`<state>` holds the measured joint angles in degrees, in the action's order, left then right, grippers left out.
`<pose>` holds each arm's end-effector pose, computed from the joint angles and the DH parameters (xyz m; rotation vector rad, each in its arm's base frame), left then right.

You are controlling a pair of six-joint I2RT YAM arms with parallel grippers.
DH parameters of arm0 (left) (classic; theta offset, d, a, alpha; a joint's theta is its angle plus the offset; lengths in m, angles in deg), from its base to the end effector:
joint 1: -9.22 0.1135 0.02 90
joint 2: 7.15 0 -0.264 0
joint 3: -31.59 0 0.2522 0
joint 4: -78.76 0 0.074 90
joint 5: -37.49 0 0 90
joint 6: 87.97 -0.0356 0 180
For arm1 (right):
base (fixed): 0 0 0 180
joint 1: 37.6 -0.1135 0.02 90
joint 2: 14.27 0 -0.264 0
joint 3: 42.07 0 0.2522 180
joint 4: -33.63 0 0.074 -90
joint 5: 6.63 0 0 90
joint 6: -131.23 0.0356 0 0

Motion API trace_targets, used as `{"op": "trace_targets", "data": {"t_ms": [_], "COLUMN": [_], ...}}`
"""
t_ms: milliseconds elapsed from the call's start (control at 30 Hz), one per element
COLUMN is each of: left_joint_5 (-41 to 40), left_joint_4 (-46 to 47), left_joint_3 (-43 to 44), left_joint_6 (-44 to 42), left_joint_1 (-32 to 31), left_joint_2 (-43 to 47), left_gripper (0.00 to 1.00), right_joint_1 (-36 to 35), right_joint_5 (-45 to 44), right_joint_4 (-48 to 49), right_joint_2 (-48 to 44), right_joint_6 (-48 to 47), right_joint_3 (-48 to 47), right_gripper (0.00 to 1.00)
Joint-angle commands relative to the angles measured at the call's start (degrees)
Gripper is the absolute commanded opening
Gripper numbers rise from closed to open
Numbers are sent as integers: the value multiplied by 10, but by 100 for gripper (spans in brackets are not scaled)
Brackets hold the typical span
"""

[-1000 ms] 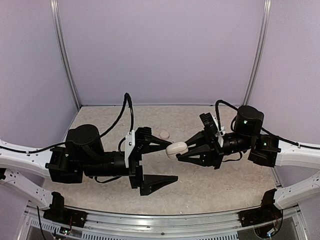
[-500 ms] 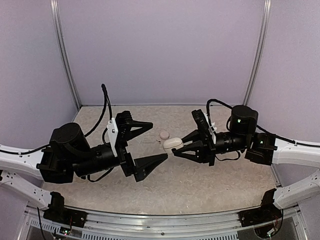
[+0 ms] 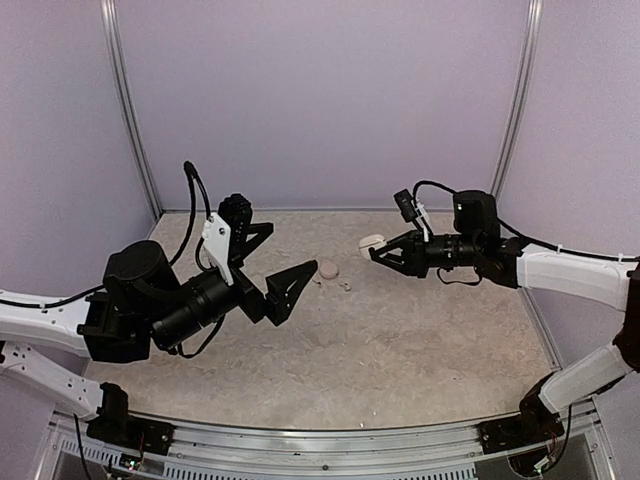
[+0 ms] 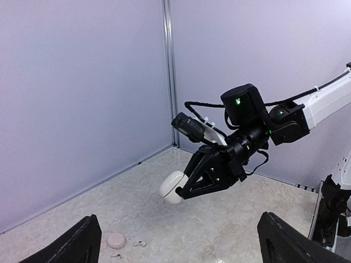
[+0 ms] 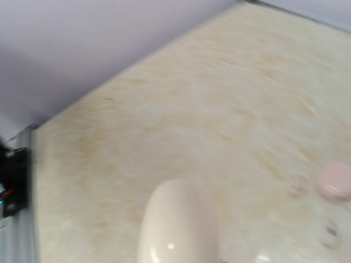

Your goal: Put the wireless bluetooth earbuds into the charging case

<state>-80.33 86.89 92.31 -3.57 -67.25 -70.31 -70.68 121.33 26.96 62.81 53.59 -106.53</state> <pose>0.0765 -0.2467 0.3488 0.6584 1.3659 -0.6415 0.2423 0.1840 0.2820 -0.8183 1.8317 1.1524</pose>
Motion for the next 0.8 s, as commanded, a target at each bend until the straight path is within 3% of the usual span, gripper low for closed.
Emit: {"op": "trace_targets", "data": {"t_ms": [0, 567, 767], "left_joint_5": [-37, -82, -74], "left_joint_4": [22, 4, -14], "left_joint_3": [-3, -25, -23], "left_joint_6": [13, 68, 90], "left_joint_1": [4, 35, 54], "left_joint_2": [-5, 7, 4], "left_gripper": [99, 99, 99], "right_joint_1": [45, 126, 130], "right_joint_5": [15, 13, -4], "right_joint_4": [-43, -34, -14], "right_joint_2": [62, 285, 313], "right_joint_6": [7, 25, 41], "right_joint_3": [-40, -58, -42], "right_gripper": [2, 3, 15]}}
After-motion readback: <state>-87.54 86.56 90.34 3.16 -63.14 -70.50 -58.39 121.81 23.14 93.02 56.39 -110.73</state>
